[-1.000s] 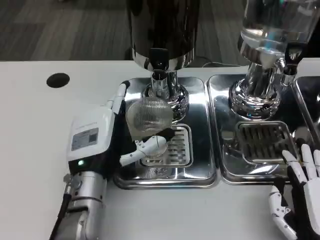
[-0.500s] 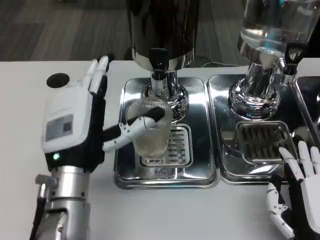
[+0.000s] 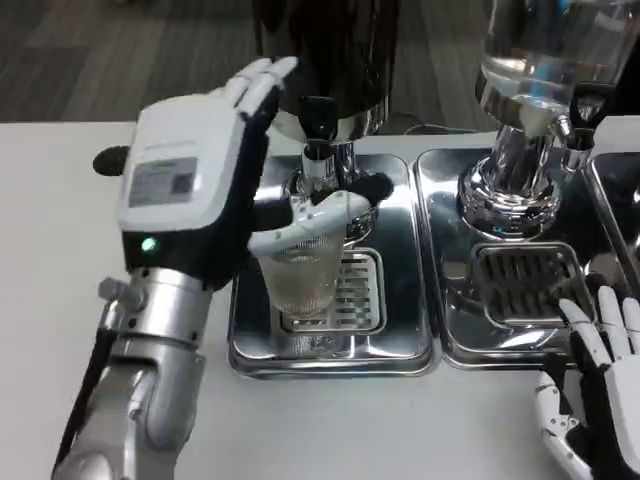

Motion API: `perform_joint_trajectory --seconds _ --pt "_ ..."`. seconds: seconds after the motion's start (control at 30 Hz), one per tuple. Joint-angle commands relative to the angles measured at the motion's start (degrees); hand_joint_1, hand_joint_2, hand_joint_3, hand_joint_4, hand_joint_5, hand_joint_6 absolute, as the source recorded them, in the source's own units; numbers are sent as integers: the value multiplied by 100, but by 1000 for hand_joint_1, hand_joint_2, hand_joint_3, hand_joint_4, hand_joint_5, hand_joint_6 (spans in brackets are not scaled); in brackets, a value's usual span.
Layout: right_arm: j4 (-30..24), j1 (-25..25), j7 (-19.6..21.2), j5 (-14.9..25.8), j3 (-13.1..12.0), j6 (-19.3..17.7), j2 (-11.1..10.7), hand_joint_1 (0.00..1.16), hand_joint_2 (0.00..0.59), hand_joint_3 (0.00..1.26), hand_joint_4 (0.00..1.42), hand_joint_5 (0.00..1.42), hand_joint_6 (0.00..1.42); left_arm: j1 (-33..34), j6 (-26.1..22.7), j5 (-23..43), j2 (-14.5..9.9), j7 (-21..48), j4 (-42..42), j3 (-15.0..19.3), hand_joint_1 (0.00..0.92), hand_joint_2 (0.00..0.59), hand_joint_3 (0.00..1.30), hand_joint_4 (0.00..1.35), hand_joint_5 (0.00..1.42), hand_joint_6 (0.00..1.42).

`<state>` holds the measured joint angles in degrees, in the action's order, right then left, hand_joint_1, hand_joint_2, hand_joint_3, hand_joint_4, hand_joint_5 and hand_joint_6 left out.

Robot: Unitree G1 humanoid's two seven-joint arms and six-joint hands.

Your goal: Grasp the cup under the faucet to collect the drink, then remove the cup.

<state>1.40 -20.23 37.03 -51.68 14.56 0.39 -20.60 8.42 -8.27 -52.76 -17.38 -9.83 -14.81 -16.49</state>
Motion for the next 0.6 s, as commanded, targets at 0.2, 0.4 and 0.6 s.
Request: perform_joint_trajectory --seconds 0.2,0.4,0.6 --pt "-93 -122 63 55 -112 -163 -30 0 528 187 0 0 87 -46 -57 -372 111 158 52 -190 0 48 327 278 537 667" --pt "-115 -124 55 17 -99 -209 -14 0 528 176 0 0 100 -326 25 -342 109 -77 37 -90 0 52 385 446 702 901" --pt "-193 -117 5 -62 -61 -160 15 0 528 168 0 0 103 -428 105 -344 131 -161 8 -27 0 54 425 489 735 935"
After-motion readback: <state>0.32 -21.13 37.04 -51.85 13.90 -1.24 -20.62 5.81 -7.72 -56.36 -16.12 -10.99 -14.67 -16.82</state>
